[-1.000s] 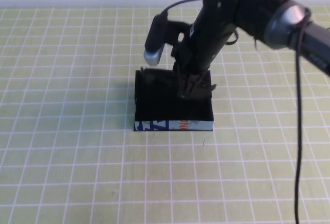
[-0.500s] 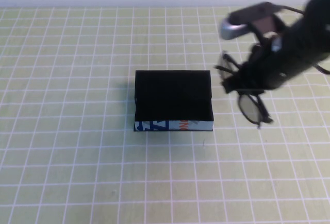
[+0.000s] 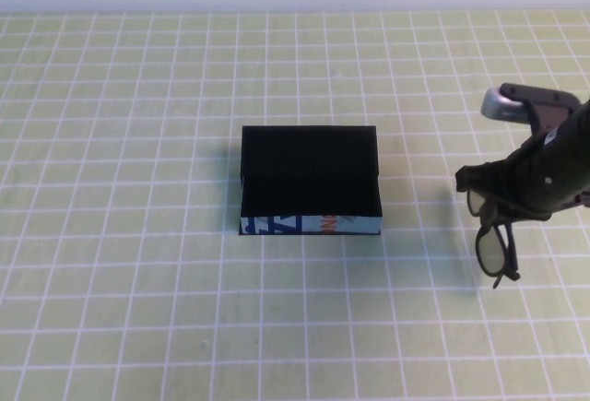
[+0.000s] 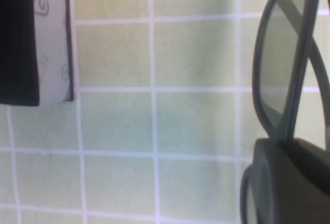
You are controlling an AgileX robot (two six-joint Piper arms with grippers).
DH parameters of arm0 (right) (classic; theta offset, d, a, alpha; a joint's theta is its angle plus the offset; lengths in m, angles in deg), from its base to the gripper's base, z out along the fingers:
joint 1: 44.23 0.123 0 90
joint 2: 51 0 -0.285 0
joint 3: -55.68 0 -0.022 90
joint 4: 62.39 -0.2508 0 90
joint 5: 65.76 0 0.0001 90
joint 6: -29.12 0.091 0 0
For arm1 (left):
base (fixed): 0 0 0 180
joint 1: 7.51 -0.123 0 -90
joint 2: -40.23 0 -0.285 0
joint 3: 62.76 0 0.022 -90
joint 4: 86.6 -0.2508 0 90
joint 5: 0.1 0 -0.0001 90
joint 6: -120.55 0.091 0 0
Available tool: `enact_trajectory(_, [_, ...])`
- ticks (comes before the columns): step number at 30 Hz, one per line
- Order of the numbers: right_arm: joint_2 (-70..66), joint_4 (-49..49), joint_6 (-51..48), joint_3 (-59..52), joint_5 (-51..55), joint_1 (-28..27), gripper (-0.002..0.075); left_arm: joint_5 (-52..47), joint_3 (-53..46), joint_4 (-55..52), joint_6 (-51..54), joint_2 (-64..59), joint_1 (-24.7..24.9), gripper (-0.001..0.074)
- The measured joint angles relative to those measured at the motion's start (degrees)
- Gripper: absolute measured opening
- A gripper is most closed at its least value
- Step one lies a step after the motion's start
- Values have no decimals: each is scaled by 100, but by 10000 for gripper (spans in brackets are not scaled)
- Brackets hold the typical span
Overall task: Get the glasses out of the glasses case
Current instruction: Place the glasses on the table
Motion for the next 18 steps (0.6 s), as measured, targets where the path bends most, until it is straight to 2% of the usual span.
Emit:
enact_trajectory(5, [-449,-483,-472,0,-152,-21,1,0,0,0,0,0,0,-4])
enact_trajectory(14, [-540,-490,-621,22,-213,-53,8,0,0,0,0,0,0,-4])
enact_trajectory(16, [-554,-438,-652,22,-237,-53,34,0,0,0,0,0,0,-4])
enact_trajectory(18, [-611,-414,-662,22,-248,-53,92,0,0,0,0,0,0,-4])
